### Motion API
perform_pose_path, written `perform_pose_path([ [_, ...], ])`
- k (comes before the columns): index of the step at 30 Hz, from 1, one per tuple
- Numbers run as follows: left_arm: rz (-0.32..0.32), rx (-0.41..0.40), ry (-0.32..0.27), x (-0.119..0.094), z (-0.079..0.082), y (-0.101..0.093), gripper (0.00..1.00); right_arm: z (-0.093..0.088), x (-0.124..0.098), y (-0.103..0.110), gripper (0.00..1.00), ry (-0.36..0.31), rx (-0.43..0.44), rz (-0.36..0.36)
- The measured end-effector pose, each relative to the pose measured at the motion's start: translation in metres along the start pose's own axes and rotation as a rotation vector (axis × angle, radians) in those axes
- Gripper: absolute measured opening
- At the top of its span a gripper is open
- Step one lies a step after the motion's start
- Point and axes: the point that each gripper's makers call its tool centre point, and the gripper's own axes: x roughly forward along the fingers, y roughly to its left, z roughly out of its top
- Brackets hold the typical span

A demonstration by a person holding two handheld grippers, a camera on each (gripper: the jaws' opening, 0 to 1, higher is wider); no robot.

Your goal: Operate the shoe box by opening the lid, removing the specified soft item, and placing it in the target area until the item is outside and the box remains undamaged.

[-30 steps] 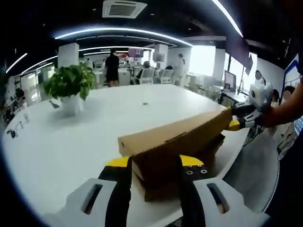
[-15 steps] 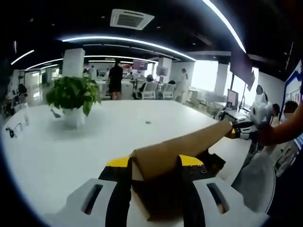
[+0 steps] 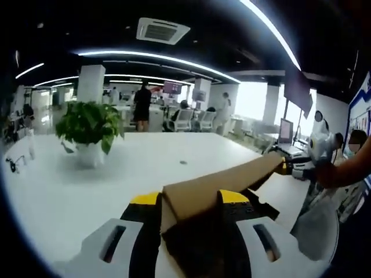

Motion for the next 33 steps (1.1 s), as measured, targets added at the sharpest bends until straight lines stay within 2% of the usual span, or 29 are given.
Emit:
perform_pose_path([
  [4, 0.003, 0.026, -0.003, -0.002, 0.006, 0.002, 0.36, 0.003, 0.005, -0.006, 0.0, 0.017, 0.016, -0.006],
  [5, 0.009, 0.027, -0.01, -0.005, 0.008, 0.003, 0.37, 0.004, 0.006, -0.007, 0.0, 0.018, 0.014, -0.006],
  [6, 0.022, 0.028, -0.041, -0.01, 0.013, 0.005, 0.37, 0.004, 0.007, -0.008, 0.0, 0.025, 0.01, -0.005],
  [8, 0.041, 0.028, -0.046, -0.019, 0.011, 0.01, 0.38, 0.005, 0.008, -0.01, 0.0, 0.031, 0.023, -0.001],
  [10, 0.066, 0.03, -0.022, -0.025, -0.001, 0.016, 0.36, 0.006, 0.01, -0.011, 0.0, 0.034, 0.017, 0.001],
  [14, 0.096, 0.011, 0.181, -0.035, -0.068, 0.022, 0.3, 0.008, 0.015, -0.014, 0.0, 0.04, 0.024, 0.005],
  [17, 0.086, 0.01, 0.288, -0.036, -0.105, 0.016, 0.24, 0.01, 0.018, -0.017, 0.0, 0.04, 0.027, 0.007],
  [18, 0.079, 0.016, 0.304, -0.036, -0.112, 0.014, 0.22, 0.011, 0.019, -0.017, 0.0, 0.041, 0.026, 0.008],
  [20, 0.068, 0.024, 0.326, -0.033, -0.122, 0.008, 0.19, 0.012, 0.021, -0.019, 0.0, 0.043, 0.024, 0.009],
  [22, 0.049, 0.05, 0.389, -0.032, -0.136, 0.003, 0.14, 0.013, 0.023, -0.02, 0.0, 0.045, 0.027, 0.01],
  [26, 0.049, 0.069, 0.441, -0.027, -0.146, 0.0, 0.08, 0.015, 0.028, -0.023, 0.0, 0.048, 0.026, 0.01],
  [29, 0.035, 0.076, 0.498, -0.023, -0.162, 0.002, 0.01, 0.016, 0.03, -0.025, 0.0, 0.051, 0.03, 0.011],
  [30, 0.043, 0.088, 0.466, -0.022, -0.155, 0.004, 0.0, 0.016, 0.03, -0.025, 0.0, 0.051, 0.029, 0.012],
  [31, 0.046, 0.07, 0.489, -0.023, -0.157, 0.006, 0.0, 0.016, 0.031, -0.026, 0.0, 0.053, 0.029, 0.012],
  [33, 0.046, 0.076, 0.495, -0.023, -0.156, 0.007, 0.0, 0.016, 0.033, -0.026, 0.0, 0.053, 0.031, 0.013],
])
